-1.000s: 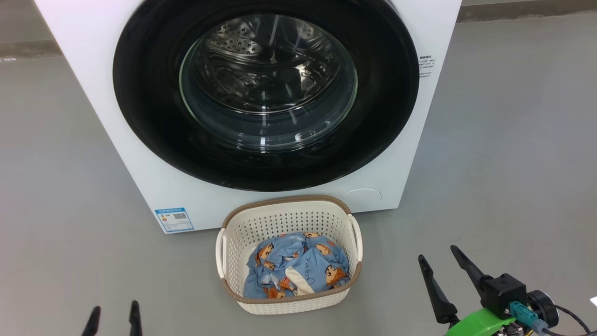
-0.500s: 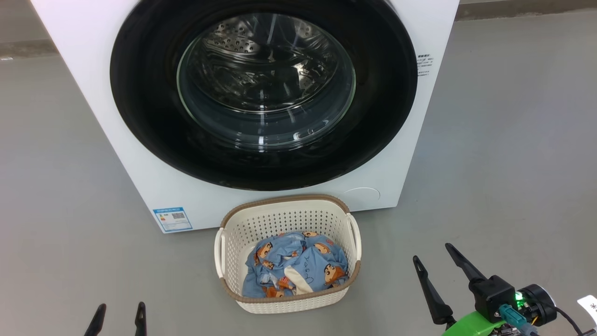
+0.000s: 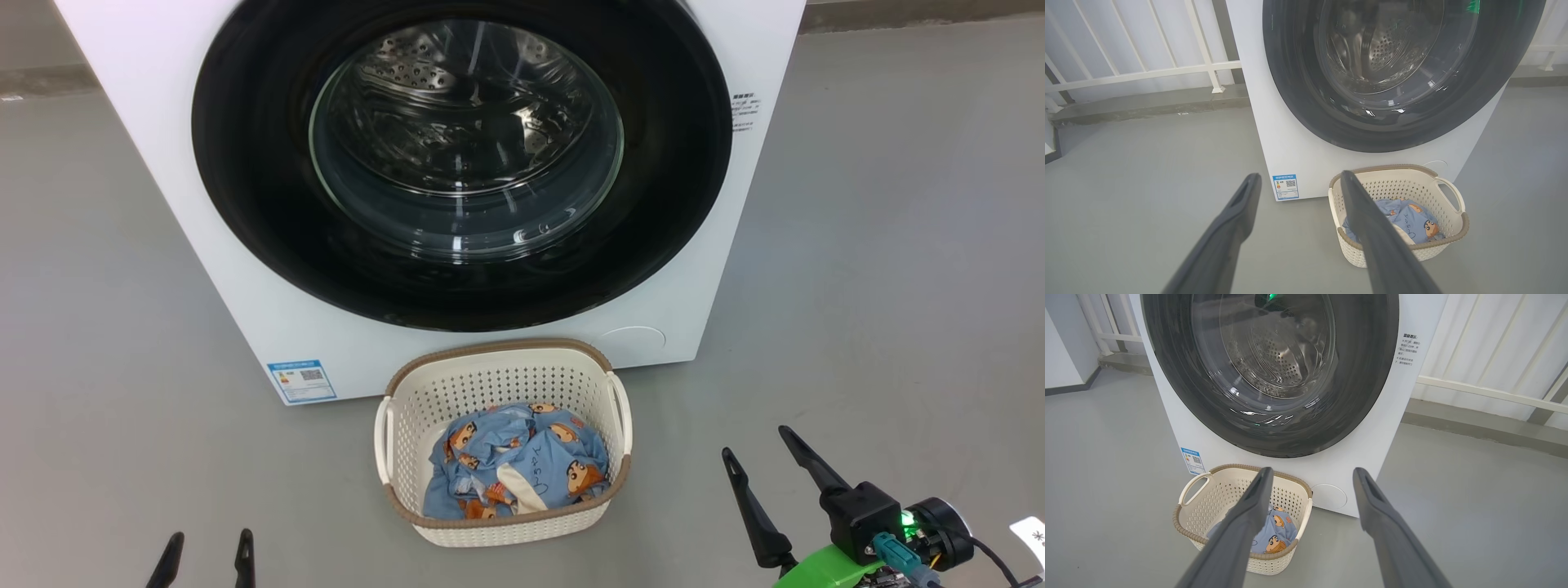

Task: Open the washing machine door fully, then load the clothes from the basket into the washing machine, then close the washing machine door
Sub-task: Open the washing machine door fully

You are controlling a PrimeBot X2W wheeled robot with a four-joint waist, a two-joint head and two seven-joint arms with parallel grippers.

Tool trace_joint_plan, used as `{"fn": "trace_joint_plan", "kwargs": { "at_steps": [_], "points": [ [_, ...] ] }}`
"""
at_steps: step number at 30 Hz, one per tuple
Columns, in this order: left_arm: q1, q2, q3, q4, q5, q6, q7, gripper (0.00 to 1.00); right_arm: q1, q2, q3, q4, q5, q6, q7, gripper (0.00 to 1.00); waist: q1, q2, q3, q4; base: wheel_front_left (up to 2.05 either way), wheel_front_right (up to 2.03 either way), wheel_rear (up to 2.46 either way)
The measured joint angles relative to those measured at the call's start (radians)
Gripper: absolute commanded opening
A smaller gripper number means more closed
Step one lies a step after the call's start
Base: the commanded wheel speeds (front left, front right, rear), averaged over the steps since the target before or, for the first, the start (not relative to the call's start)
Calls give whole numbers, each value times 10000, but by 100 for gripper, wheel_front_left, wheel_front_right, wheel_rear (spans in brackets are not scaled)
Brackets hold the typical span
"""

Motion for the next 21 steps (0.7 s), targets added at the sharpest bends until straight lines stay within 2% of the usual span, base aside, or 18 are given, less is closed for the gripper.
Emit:
{"fn": "trace_joint_plan", "kwargs": {
  "at_steps": [7,21],
  "points": [
    [0,19,15,-2,-15,58,0,100,0,15,10,-2,0,0,0,100,0,0,3,-4,81,81,-163],
    [-3,17,6,-184,-115,98,-12,100,-6,15,50,4,0,0,0,100,0,0,87,-57,118,118,-237]
  ]
}}
